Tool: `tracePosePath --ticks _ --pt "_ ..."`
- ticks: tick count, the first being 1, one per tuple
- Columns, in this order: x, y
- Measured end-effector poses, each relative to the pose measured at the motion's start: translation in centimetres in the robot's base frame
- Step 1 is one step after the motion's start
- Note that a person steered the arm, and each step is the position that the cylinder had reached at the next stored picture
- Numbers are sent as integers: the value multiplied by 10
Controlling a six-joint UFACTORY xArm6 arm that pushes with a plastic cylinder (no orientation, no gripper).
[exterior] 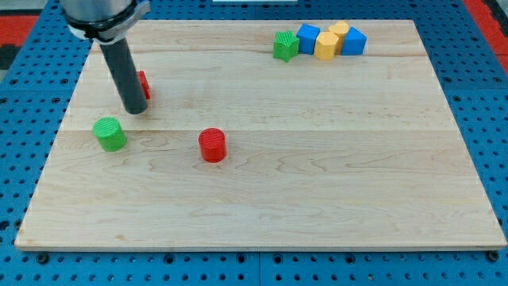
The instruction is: Move the red star towards the top left corner of the board
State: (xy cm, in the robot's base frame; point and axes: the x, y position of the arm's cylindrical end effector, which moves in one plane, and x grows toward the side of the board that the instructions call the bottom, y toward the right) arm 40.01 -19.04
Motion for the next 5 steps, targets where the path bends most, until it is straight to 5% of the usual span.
tracePosePath --ticks 4,5 --pt "-145 5" --pt "-81 39"
